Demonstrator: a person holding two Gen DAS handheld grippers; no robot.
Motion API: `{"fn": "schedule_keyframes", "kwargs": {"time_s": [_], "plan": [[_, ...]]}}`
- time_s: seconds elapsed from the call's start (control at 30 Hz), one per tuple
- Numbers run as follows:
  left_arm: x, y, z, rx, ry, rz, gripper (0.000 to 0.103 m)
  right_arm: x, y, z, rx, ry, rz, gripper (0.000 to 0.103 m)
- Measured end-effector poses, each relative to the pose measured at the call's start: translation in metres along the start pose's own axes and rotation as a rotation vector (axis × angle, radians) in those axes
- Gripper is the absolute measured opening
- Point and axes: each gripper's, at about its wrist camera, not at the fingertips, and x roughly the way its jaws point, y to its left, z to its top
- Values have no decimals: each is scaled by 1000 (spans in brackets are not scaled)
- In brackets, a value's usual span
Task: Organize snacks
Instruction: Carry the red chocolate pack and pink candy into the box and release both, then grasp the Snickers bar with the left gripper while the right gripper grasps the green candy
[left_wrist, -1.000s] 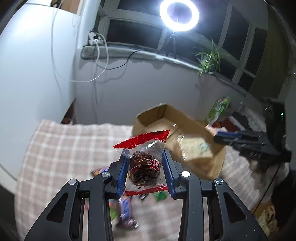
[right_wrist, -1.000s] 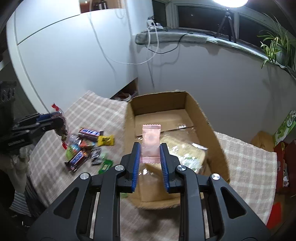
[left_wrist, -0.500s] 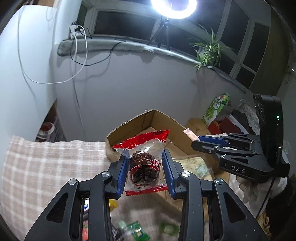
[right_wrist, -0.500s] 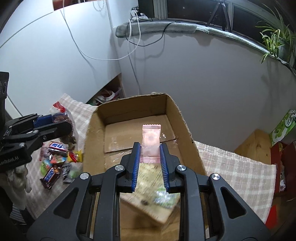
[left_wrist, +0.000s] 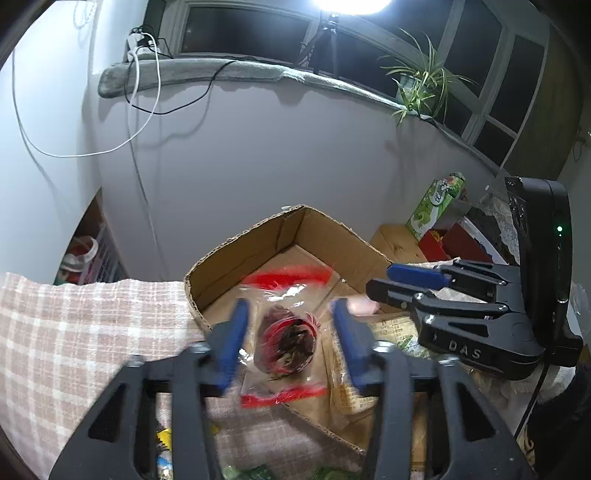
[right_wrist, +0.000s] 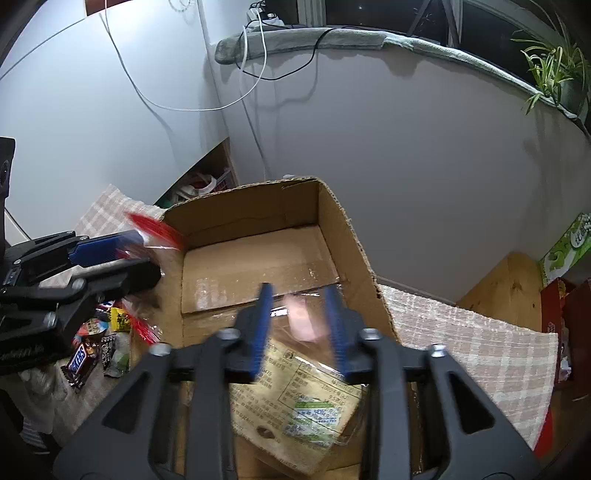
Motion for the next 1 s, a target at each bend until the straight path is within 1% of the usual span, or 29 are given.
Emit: {"fn": "schedule_keyframes", "kwargs": {"time_s": [0.03, 0.07, 0.3, 0.53, 0.77, 1.0], "plan": [[-1, -1, 0, 2, 0, -3, 58, -2, -1, 0, 2, -6, -6, 53], [-1, -2, 1, 6, 2, 0, 58, -4, -1, -1, 4, -13, -9, 54], [-10, 0, 3, -2, -15, 6, 59, -17, -3, -2, 14, -21, -16, 54], [-31, -1, 1, 4, -40, 11, 59, -35, 5, -4, 10, -42, -14, 54], [-71, 6, -12, 3, -84, 20, 59, -67, 29, -16, -11, -85, 19, 54], [-120, 32, -39, -27, -125, 62, 59, -105, 74, -44, -71, -132, 81, 55]]}}
